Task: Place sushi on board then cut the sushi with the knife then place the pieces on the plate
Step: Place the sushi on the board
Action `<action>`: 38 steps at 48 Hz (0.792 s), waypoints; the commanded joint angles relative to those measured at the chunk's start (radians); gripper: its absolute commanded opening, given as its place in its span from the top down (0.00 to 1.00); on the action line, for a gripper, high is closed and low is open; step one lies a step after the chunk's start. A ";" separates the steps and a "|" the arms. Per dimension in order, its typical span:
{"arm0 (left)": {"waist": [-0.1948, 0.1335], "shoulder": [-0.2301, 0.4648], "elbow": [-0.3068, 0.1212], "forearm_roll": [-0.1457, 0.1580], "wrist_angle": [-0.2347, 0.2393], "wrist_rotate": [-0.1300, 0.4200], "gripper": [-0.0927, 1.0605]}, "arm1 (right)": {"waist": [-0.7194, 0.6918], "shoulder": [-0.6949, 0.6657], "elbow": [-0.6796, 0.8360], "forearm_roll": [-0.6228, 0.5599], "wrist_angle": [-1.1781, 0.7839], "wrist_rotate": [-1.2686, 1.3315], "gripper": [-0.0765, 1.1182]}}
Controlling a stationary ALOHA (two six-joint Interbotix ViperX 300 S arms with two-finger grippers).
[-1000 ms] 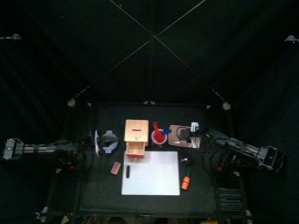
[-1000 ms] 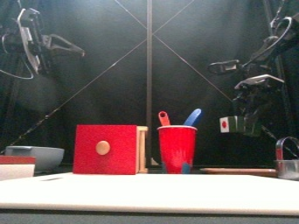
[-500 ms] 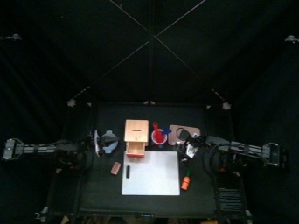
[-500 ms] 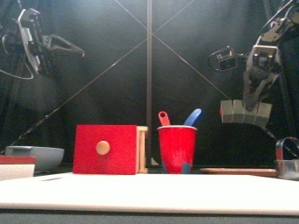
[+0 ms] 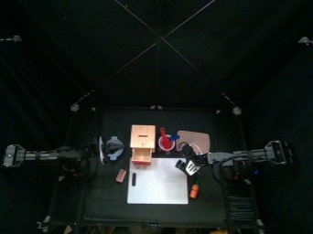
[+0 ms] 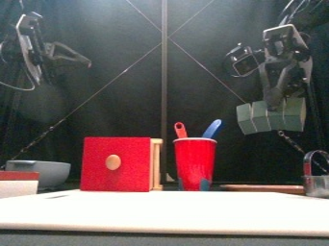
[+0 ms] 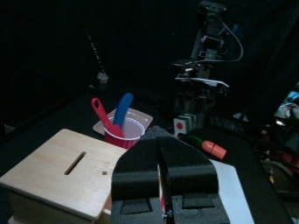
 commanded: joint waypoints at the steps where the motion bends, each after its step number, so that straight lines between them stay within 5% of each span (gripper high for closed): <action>1: 0.002 0.003 -0.015 0.017 -0.008 0.002 0.85 | 0.052 0.071 -0.084 -0.017 -0.018 0.080 0.28; 21: -0.011 0.003 -0.011 0.031 -0.005 -0.003 0.85 | 0.123 0.390 -0.330 -0.040 0.003 0.480 0.27; 38: -0.009 0.005 -0.009 0.031 -0.009 -0.002 0.85 | 0.129 0.480 -0.377 -0.060 -0.003 0.962 0.27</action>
